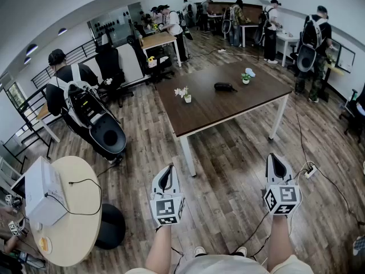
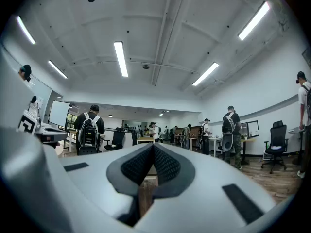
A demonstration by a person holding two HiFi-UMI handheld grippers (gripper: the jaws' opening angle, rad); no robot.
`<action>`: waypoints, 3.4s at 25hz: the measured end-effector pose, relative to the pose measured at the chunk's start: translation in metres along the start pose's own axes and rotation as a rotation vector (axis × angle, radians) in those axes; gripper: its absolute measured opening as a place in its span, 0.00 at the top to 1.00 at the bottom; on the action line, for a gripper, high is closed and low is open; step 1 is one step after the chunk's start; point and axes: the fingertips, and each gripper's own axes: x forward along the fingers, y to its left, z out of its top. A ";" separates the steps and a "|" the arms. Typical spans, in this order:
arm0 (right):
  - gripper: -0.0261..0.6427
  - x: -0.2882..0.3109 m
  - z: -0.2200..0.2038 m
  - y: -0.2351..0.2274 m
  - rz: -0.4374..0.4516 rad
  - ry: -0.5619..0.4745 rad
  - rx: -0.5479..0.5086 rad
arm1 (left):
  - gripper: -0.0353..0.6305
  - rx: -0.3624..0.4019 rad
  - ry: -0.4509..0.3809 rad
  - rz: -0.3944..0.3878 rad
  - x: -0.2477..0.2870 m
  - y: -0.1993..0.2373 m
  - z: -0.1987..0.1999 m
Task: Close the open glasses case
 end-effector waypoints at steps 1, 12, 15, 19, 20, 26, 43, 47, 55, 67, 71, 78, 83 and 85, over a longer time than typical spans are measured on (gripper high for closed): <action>0.96 -0.001 0.000 0.000 0.003 0.000 0.000 | 0.94 -0.003 0.002 0.002 -0.001 -0.001 0.000; 0.96 -0.003 -0.001 -0.010 0.009 -0.028 0.045 | 0.94 0.004 0.002 0.009 -0.001 -0.013 0.002; 0.96 -0.007 -0.005 -0.016 0.003 -0.017 0.057 | 0.94 0.002 0.008 0.009 -0.005 -0.018 0.001; 0.96 -0.008 -0.009 -0.019 0.014 -0.012 0.054 | 0.94 0.002 0.013 0.012 -0.006 -0.025 0.000; 0.96 -0.009 -0.009 -0.020 0.014 -0.013 0.052 | 0.94 0.001 0.010 0.011 -0.006 -0.027 0.001; 0.74 -0.012 -0.009 -0.030 0.026 -0.027 0.050 | 0.61 -0.003 -0.009 -0.032 -0.002 -0.049 0.007; 0.62 -0.080 -0.035 -0.176 -0.047 -0.007 0.088 | 0.53 -0.028 0.035 -0.124 0.029 -0.200 0.014; 0.63 -0.099 -0.048 -0.216 -0.066 0.005 0.122 | 0.53 -0.033 0.047 -0.134 0.033 -0.238 0.013; 0.63 -0.105 -0.054 -0.259 -0.084 0.001 0.149 | 0.53 -0.034 0.056 -0.123 0.042 -0.269 0.015; 0.63 -0.031 -0.057 -0.259 -0.066 0.010 0.101 | 0.53 -0.083 0.034 -0.107 0.109 -0.241 -0.006; 0.63 0.030 -0.053 -0.244 -0.045 0.012 0.074 | 0.53 -0.099 0.021 -0.095 0.153 -0.207 -0.015; 0.62 0.145 -0.053 -0.210 0.008 0.036 0.039 | 0.53 -0.062 0.025 -0.075 0.233 -0.143 -0.026; 0.62 0.205 -0.067 -0.193 0.017 0.061 0.060 | 0.53 -0.076 0.050 -0.070 0.278 -0.105 -0.043; 0.62 0.222 -0.072 -0.186 0.026 0.069 0.057 | 0.53 -0.079 0.057 -0.074 0.296 -0.096 -0.048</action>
